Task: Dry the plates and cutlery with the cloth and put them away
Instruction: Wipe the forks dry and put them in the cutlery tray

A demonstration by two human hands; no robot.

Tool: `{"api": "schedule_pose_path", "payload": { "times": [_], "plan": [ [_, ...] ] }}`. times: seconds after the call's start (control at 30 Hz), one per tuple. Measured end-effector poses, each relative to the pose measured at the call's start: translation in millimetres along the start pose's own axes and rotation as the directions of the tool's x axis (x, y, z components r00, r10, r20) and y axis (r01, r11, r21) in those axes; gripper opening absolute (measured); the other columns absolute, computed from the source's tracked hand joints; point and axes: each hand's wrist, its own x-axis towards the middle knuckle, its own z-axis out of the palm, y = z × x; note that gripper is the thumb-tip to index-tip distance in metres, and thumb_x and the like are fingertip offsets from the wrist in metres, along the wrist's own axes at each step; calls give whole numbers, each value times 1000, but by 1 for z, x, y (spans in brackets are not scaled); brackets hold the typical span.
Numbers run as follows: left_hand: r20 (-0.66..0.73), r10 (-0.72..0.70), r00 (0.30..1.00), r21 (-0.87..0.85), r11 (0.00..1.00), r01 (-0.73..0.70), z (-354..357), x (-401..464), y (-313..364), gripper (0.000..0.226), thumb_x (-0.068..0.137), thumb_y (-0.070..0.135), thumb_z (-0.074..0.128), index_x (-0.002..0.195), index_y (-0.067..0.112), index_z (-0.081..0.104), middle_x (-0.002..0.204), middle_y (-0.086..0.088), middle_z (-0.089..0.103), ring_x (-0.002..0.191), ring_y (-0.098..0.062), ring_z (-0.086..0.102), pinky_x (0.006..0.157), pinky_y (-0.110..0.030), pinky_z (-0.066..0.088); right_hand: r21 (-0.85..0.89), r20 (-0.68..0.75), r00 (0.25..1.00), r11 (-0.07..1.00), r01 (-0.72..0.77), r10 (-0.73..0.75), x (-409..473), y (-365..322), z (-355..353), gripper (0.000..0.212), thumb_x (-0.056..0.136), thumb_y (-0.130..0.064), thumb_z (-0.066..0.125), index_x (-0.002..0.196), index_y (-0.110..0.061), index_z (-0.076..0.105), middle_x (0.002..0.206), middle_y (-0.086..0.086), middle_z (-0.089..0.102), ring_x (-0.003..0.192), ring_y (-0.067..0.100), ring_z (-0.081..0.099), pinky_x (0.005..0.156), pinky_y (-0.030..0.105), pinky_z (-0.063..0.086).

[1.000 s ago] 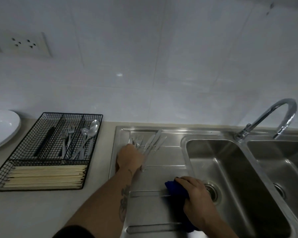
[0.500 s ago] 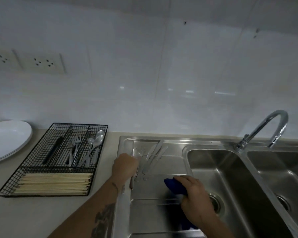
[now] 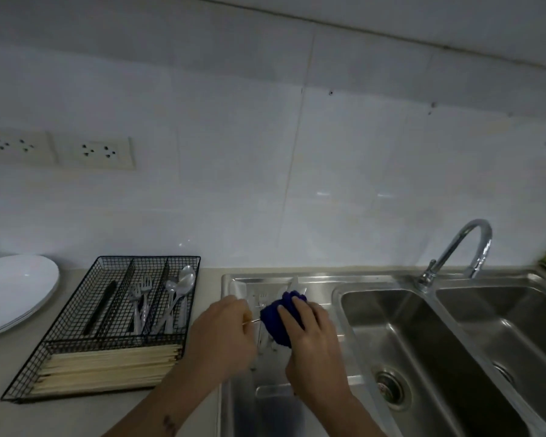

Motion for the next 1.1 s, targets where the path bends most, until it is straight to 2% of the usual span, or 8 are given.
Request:
{"api": "schedule_pose_path", "payload": {
  "times": [0.13, 0.3, 0.4, 0.53, 0.67, 0.8, 0.97, 1.1],
  "plan": [
    [-17, 71, 997, 18, 997, -70, -15, -10, -8, 11, 90, 24, 54, 79, 27, 54, 83, 13, 48, 75, -5, 49, 63, -20, 40, -12, -15, 994, 994, -105, 105, -3, 0, -5, 80, 41, -6, 89, 117, -16, 66, 119, 3, 64, 102, 24, 56, 81, 37, 55],
    [-58, 160, 985, -1, 987, -161, -24, -13, -13, 10, 91, 24, 55, 81, 25, 57, 82, 13, 49, 71, -5, 48, 60, -17, 36, -54, -49, 999, 998, -12, 9, -8, -23, -11, 78, 46, -6, 84, 120, -17, 63, 126, 4, 59, 109, 26, 53, 87, 38, 52],
    [-30, 195, 980, 32, 980, -194, -29, -17, -19, 12, 94, 26, 50, 86, 26, 59, 86, 14, 50, 76, -4, 49, 63, -19, 33, -47, -68, 988, 989, -138, 135, -11, -9, -11, 72, 46, -1, 83, 115, -15, 67, 115, 3, 66, 98, 23, 58, 83, 35, 54],
    [1, 160, 987, 35, 987, -160, -26, -18, -29, 24, 98, 25, 43, 95, 26, 66, 93, 13, 56, 85, -6, 54, 74, -23, 44, 32, -161, 955, 969, -245, 247, -11, 4, -22, 72, 50, 14, 77, 116, -11, 67, 113, 8, 67, 98, 30, 59, 81, 38, 52],
    [28, 127, 992, -6, 992, -127, -25, -13, -25, 26, 95, 17, 48, 102, 26, 71, 100, 10, 64, 89, -9, 59, 78, -26, 50, 42, -275, 954, 993, -110, 117, -1, -25, -39, 72, 56, 9, 76, 123, -13, 63, 123, 6, 62, 109, 25, 52, 91, 33, 46],
    [63, 40, 997, -103, 994, -33, -32, -8, -19, 22, 89, 19, 51, 86, 24, 72, 86, 9, 66, 74, -10, 62, 68, -32, 55, -68, -175, 982, 996, 65, -76, -5, -47, -28, 70, 54, -5, 82, 120, -17, 63, 124, 7, 59, 110, 25, 51, 91, 34, 49],
    [86, 17, 996, -64, 998, -12, -39, -17, -30, 20, 90, 27, 53, 77, 25, 69, 74, 10, 64, 65, -7, 60, 57, -22, 48, -34, -109, 991, 996, -83, 79, -15, -32, -18, 74, 49, -2, 84, 119, -20, 66, 118, 2, 61, 104, 22, 53, 84, 35, 54],
    [67, 78, 995, -172, 983, -65, -34, -21, -32, 16, 92, 31, 59, 79, 28, 68, 74, 12, 62, 66, -5, 58, 61, -26, 49, -5, -164, 986, 1000, -4, 3, -13, -43, -25, 72, 52, -1, 81, 121, -18, 64, 121, 4, 61, 106, 24, 53, 85, 35, 53]
  ]
}}
